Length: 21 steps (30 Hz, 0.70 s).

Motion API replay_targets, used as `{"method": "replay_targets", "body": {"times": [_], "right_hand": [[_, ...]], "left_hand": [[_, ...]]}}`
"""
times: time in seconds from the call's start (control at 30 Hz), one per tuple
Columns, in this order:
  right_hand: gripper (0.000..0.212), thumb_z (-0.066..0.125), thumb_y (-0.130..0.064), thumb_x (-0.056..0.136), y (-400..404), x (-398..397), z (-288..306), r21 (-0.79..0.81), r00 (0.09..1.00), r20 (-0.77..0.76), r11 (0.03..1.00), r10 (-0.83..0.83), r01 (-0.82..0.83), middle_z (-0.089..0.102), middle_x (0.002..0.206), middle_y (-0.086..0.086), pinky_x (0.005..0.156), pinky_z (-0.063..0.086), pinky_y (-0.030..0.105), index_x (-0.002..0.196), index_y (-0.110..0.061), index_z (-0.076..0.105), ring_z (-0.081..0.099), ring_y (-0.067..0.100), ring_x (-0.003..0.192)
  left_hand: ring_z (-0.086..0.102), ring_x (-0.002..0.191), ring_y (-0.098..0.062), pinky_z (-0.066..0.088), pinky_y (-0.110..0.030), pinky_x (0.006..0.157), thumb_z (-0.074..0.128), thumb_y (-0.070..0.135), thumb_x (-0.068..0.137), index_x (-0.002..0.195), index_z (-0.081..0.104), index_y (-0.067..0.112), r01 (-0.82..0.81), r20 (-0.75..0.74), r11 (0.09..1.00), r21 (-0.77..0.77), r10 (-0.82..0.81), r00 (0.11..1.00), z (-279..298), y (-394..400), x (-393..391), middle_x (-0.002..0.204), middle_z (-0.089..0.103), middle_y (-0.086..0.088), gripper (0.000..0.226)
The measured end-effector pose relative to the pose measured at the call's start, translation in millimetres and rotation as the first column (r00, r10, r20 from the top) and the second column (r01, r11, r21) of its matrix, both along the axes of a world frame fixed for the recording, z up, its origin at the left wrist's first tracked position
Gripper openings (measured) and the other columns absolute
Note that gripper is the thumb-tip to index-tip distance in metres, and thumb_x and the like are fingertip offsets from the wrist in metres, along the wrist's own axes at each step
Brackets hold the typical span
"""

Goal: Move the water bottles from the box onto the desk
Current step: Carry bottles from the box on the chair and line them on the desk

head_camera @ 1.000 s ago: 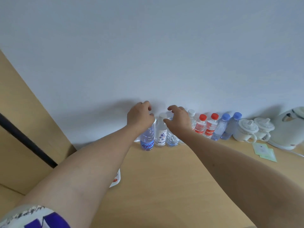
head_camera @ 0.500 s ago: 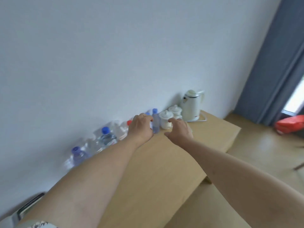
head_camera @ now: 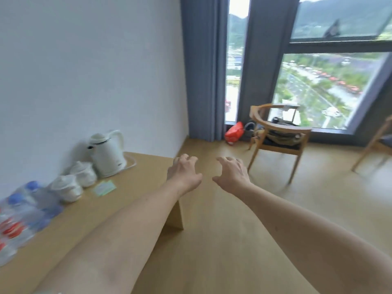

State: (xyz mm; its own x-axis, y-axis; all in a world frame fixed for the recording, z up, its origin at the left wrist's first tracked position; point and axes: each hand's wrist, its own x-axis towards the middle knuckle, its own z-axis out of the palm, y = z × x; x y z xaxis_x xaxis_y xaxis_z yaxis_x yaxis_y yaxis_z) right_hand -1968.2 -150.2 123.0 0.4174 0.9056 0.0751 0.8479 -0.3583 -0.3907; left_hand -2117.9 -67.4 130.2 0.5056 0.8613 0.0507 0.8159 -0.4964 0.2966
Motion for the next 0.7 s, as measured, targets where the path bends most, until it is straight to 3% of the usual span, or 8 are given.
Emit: {"method": "replay_targets", "body": {"times": [0.17, 0.4, 0.7], "right_hand": [[0.073, 0.077, -0.040, 0.086, -65, 127, -4, -0.042, 0.971, -0.022, 0.971, -0.236, 0.235, 0.055, 0.144, 0.006, 0.105, 0.045, 0.043, 0.150, -0.025, 0.045, 0.046, 0.031, 0.132], [0.073, 0.074, -0.043, 0.087, -138, 258, -21, -0.109, 0.856, -0.023, 0.853, -0.516, 0.511, 0.054, 0.144, 0.004, 0.106, 0.039, 0.042, 0.151, -0.030, 0.043, 0.044, 0.031, 0.134], [0.075, 0.072, -0.044, 0.090, -147, 441, -23, -0.129, 0.697, 0.015, 0.690, -0.717, 0.712, 0.052, 0.145, 0.004, 0.107, 0.040, 0.041, 0.155, -0.027, 0.038, 0.041, 0.029, 0.136]], "left_hand": [[0.031, 0.146, -0.026, 0.036, -0.041, 0.116, 0.062, 0.043, 0.089, 0.149, 0.047, 0.027, 0.208, -0.018, 0.977, -0.049, -0.209, 0.978, -1, -40, 146, 0.160, 0.035, -0.005, 0.063], [0.033, 0.147, -0.027, 0.037, -0.046, 0.117, 0.066, 0.040, 0.091, 0.150, 0.047, 0.027, 0.463, -0.027, 0.884, -0.067, -0.466, 0.884, -12, -81, 315, 0.161, 0.036, -0.007, 0.064], [0.032, 0.148, -0.029, 0.038, -0.049, 0.116, 0.066, 0.038, 0.090, 0.151, 0.045, 0.029, 0.684, -0.021, 0.728, -0.056, -0.685, 0.728, -27, -63, 542, 0.162, 0.035, -0.007, 0.065]]}}
